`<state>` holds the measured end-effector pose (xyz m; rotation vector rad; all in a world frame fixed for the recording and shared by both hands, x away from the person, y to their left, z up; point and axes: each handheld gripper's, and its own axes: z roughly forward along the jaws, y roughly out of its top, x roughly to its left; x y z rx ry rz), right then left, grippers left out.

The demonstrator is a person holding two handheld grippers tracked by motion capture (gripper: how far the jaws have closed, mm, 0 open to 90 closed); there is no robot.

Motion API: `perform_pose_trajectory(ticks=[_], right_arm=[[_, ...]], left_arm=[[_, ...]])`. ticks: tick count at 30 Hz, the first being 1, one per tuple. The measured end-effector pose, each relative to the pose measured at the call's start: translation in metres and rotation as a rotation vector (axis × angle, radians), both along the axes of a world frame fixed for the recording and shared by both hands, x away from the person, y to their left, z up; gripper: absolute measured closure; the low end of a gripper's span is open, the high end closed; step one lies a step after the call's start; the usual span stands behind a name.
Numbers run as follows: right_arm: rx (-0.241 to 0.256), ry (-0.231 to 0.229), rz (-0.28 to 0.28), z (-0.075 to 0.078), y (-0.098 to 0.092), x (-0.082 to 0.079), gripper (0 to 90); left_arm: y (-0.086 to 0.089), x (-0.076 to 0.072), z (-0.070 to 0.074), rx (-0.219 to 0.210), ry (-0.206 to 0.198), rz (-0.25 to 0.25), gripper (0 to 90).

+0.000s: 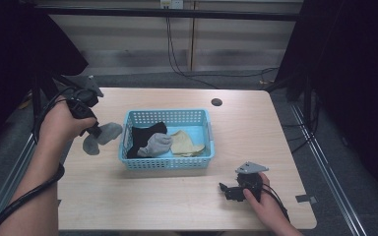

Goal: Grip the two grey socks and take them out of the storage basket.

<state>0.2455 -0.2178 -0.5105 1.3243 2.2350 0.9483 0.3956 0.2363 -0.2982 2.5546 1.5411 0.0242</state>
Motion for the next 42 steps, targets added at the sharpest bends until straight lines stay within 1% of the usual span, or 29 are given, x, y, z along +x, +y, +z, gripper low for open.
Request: perform_pose_trajectory(ticks=[3, 4, 5, 6, 7, 8, 12, 13, 14, 17, 18, 19, 20, 22, 23, 24, 25, 26, 27, 28, 29, 31, 33, 35, 36, 38, 41, 42], right_arm=[[0.000, 0.000, 0.000, 0.000, 0.000, 0.000, 9.3], [0.000, 0.000, 0.001, 0.000, 0.000, 0.000, 9.3], [0.000, 0.000, 0.000, 0.000, 0.000, 0.000, 9.3], [0.000, 0.000, 0.000, 0.000, 0.000, 0.000, 9.3], [0.000, 0.000, 0.000, 0.000, 0.000, 0.000, 9.3], [0.000, 0.000, 0.000, 0.000, 0.000, 0.000, 9.3], [0.001, -0.002, 0.000, 0.000, 0.000, 0.000, 9.3], [0.001, -0.003, 0.000, 0.000, 0.000, 0.000, 9.3], [0.001, -0.003, 0.000, 0.000, 0.000, 0.000, 9.3], [0.001, -0.002, 0.000, 0.000, 0.000, 0.000, 9.3], [0.001, -0.002, 0.000, 0.000, 0.000, 0.000, 9.3], [0.001, -0.002, 0.000, 0.000, 0.000, 0.000, 9.3], [0.001, -0.002, 0.000, 0.000, 0.000, 0.000, 9.3], [0.001, -0.002, 0.000, 0.000, 0.000, 0.000, 9.3], [0.001, -0.002, 0.000, 0.000, 0.000, 0.000, 9.3], [0.001, -0.002, 0.000, 0.000, 0.000, 0.000, 9.3], [0.001, -0.002, 0.000, 0.000, 0.000, 0.000, 9.3], [0.001, -0.002, 0.000, 0.000, 0.000, 0.000, 9.3], [0.001, -0.002, 0.000, 0.000, 0.000, 0.000, 9.3], [0.001, -0.002, 0.000, 0.000, 0.000, 0.000, 9.3], [0.001, -0.002, 0.000, 0.000, 0.000, 0.000, 9.3], [0.001, -0.002, 0.000, 0.000, 0.000, 0.000, 9.3], [0.002, -0.002, -0.001, 0.000, 0.000, 0.000, 9.3], [0.001, -0.002, 0.000, 0.000, 0.000, 0.000, 9.3], [0.001, -0.002, 0.000, 0.000, 0.000, 0.000, 9.3], [0.001, -0.002, 0.000, 0.000, 0.000, 0.000, 9.3], [0.001, -0.002, 0.000, 0.000, 0.000, 0.000, 9.3], [0.001, -0.002, 0.000, 0.000, 0.000, 0.000, 9.3]], left_arm=[[0.007, -0.002, -0.006, -0.004, -0.002, 0.015, 83.2], [0.009, -0.002, -0.009, -0.003, -0.008, 0.023, 83.2], [0.013, -0.003, -0.014, -0.001, 0.001, 0.034, 83.2], [0.013, -0.003, -0.014, -0.001, 0.001, 0.034, 83.2], [0.018, -0.004, -0.020, -0.005, 0.001, 0.052, 83.2], [0.018, -0.004, -0.020, -0.005, 0.001, 0.052, 83.2], [0.027, -0.004, -0.034, 0.000, 0.011, 0.082, 83.2], [0.031, -0.004, -0.041, 0.000, 0.014, 0.092, 83.2], [0.031, -0.004, -0.041, 0.000, 0.014, 0.092, 83.2], [0.036, -0.002, -0.055, -0.009, 0.008, 0.110, 83.2], [0.036, -0.002, -0.055, -0.009, 0.008, 0.110, 83.2], [0.037, -0.001, -0.063, -0.014, 0.007, 0.123, 83.2], [0.037, -0.001, -0.063, -0.014, 0.007, 0.123, 83.0], [0.037, -0.001, -0.068, -0.025, -0.005, 0.133, 81.6], [0.036, 0.000, -0.070, -0.025, 0.000, 0.123, 80.2], [0.034, -0.001, -0.071, -0.024, -0.002, 0.125, 76.9], [0.030, 0.000, -0.071, -0.023, -0.008, 0.111, 69.9], [0.030, 0.000, -0.071, -0.023, -0.008, 0.111, 66.5], [0.026, 0.000, -0.069, -0.024, -0.018, 0.104, 63.1], [0.023, 0.000, -0.067, -0.028, -0.025, 0.101, 63.1], [0.021, 0.000, -0.064, -0.028, -0.031, 0.091, 59.9], [0.016, 0.001, -0.060, -0.037, -0.049, 0.086, 58.7], [0.009, 0.001, -0.058, -0.041, -0.054, 0.074, 55.4], [0.004, 0.002, -0.056, -0.047, -0.056, 0.062, 52.9], [0.002, 0.002, -0.056, -0.044, -0.057, 0.050, 52.6], [-0.003, 0.003, -0.056, -0.043, -0.059, 0.045, 51.6], [-0.010, 0.004, -0.055, -0.055, -0.064, 0.035, 49.2], [-0.010, 0.004, -0.055, -0.055, -0.064, 0.035, 48.7]])
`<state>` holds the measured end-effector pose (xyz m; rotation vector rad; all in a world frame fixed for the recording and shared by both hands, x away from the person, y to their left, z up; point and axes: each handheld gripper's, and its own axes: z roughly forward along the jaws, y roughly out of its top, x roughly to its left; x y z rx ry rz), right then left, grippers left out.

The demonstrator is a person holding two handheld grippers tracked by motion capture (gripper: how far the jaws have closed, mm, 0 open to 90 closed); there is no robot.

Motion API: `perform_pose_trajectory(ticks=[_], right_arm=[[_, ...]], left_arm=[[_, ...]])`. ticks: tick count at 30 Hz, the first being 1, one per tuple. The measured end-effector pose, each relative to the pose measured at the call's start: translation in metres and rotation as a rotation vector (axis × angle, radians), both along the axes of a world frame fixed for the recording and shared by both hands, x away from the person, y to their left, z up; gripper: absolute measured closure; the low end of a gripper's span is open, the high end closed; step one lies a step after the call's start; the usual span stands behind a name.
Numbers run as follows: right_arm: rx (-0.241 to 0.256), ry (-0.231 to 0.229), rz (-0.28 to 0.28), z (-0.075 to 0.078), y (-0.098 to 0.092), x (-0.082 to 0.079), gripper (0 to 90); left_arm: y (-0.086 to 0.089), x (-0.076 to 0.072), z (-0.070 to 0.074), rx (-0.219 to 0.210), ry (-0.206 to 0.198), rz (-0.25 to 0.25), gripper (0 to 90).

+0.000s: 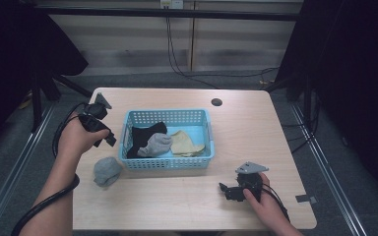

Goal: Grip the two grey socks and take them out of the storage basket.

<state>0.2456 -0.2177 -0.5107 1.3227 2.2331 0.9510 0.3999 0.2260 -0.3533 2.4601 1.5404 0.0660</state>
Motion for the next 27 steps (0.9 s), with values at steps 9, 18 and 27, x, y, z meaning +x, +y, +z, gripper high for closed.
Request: perform_pose_trajectory(ticks=[9, 18, 27], right_arm=[[0.000, 0.000, 0.000, 0.000, 0.000, 0.000, 9.3], [0.000, 0.000, 0.000, 0.000, 0.000, 0.000, 9.3], [0.000, 0.000, 0.000, 0.000, 0.000, 0.000, 9.3]], left_arm=[[-0.019, 0.003, 0.009, -0.013, -0.013, -0.042, 44.9], [-0.033, 0.006, 0.012, -0.022, -0.019, -0.078, 38.4], [-0.051, 0.009, 0.006, -0.046, -0.032, -0.109, 32.1]])
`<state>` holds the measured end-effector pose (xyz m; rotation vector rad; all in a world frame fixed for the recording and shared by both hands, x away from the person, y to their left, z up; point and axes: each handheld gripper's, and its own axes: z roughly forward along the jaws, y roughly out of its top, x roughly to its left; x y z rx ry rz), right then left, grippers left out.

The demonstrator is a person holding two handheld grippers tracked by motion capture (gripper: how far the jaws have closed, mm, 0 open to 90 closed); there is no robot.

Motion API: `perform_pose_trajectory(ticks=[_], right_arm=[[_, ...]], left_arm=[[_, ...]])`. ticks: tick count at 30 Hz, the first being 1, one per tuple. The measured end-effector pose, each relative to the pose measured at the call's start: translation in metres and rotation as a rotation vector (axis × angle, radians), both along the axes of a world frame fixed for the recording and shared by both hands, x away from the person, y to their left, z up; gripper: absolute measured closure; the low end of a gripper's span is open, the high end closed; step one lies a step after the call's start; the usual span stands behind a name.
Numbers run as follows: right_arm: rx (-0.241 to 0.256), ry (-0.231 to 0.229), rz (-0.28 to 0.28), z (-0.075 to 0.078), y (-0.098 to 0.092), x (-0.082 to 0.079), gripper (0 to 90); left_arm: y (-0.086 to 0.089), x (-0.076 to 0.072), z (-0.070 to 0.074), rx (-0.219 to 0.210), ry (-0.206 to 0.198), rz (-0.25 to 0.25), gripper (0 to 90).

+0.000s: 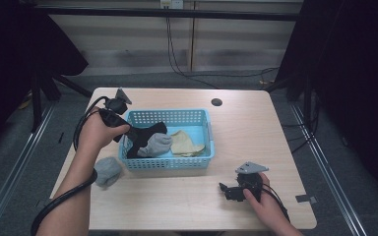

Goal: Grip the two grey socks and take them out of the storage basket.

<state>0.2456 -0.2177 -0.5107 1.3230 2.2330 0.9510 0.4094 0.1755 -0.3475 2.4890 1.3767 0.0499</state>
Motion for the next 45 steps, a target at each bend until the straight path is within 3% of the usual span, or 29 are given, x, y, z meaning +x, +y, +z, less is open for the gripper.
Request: perform_pose_trajectory(ticks=[9, 12, 15, 34, 45], right_arm=[[0.000, 0.000, 0.000, 0.000, 0.000, 0.000, 9.3], [0.000, 0.000, 0.000, 0.000, 0.000, 0.000, 9.3], [0.000, 0.000, 0.001, 0.000, 0.000, 0.000, 9.3], [0.002, 0.001, 0.001, 0.000, 0.000, 0.000, 9.2], [0.002, 0.002, 0.004, 0.000, 0.000, 0.000, 9.2]], left_arm=[[-0.014, 0.003, -0.004, -0.034, -0.019, 0.002, 28.9], [-0.018, 0.004, -0.010, -0.031, -0.005, -0.025, 28.2], [-0.022, 0.004, -0.017, -0.048, -0.002, -0.009, 28.1], [-0.050, 0.011, -0.044, -0.049, 0.003, -0.064, 28.1], [-0.060, 0.016, -0.058, -0.041, 0.009, -0.066, 30.4]])
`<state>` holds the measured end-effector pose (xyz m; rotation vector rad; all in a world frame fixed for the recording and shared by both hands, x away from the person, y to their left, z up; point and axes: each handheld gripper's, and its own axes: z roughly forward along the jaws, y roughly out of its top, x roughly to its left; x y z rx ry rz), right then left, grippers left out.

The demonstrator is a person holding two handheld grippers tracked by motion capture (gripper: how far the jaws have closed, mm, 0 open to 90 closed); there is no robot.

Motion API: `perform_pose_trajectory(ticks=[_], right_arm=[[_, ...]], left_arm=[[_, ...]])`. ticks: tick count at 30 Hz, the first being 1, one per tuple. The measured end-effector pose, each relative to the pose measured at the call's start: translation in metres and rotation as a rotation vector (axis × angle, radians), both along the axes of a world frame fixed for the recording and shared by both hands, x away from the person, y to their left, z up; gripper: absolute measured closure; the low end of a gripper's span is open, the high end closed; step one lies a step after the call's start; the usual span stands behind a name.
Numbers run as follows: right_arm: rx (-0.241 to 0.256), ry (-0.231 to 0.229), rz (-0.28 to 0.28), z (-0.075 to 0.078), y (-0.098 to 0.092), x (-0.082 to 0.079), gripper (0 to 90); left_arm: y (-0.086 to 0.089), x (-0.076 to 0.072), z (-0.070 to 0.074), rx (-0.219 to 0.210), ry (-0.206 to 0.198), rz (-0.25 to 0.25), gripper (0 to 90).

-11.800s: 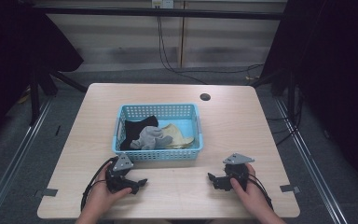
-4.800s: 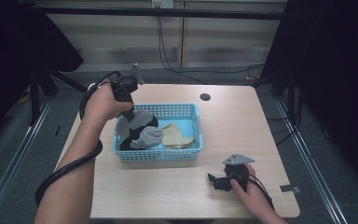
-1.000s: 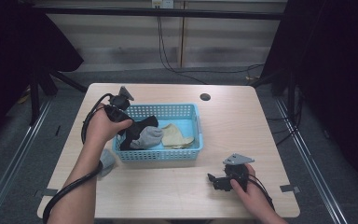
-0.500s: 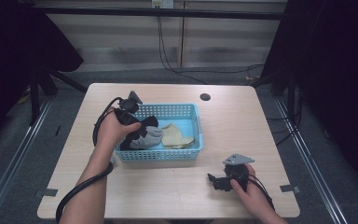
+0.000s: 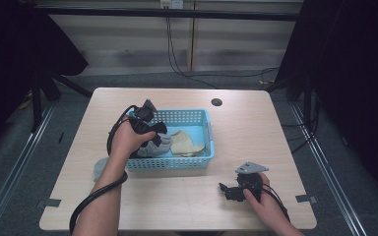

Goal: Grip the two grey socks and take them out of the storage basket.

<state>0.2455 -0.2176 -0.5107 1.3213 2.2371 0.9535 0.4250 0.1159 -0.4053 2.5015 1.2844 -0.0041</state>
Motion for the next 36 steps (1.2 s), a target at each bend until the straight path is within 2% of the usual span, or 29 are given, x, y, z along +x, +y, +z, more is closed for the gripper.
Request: perform_pose_trajectory(ticks=[2, 3, 10, 12, 17, 20, 25, 31, 36], right_arm=[[-0.001, -0.001, 0.002, 0.000, 0.000, 0.000, 9.2], [-0.001, -0.001, 0.001, 0.000, 0.000, 0.000, 9.2], [0.001, 0.002, -0.001, 0.000, 0.000, 0.000, 9.2], [0.000, 0.000, 0.001, 0.000, 0.000, 0.000, 9.2], [0.000, 0.000, 0.001, 0.000, 0.000, 0.000, 9.2], [0.001, 0.004, -0.001, 0.000, 0.000, 0.000, 9.2], [0.002, 0.005, -0.002, 0.000, 0.000, 0.000, 9.2], [0.001, 0.000, 0.002, 0.000, 0.000, 0.000, 9.2], [0.000, -0.003, 0.003, 0.000, 0.000, 0.000, 9.2]], left_arm=[[-0.001, 0.001, -0.005, 0.013, -0.001, 0.001, 31.3], [-0.002, 0.002, -0.010, 0.010, 0.013, 0.004, 31.5], [0.001, 0.005, -0.018, 0.009, 0.016, 0.030, 37.0], [0.001, 0.005, -0.020, 0.003, 0.024, 0.039, 38.3], [0.003, 0.006, -0.028, 0.020, 0.044, 0.041, 40.7], [0.003, 0.006, -0.031, 0.015, 0.052, 0.040, 41.6], [0.003, 0.006, -0.033, 0.011, 0.057, 0.033, 48.0], [0.004, 0.006, -0.039, 0.022, 0.078, 0.033, 55.8], [0.004, 0.005, -0.040, 0.022, 0.086, 0.039, 58.7]])
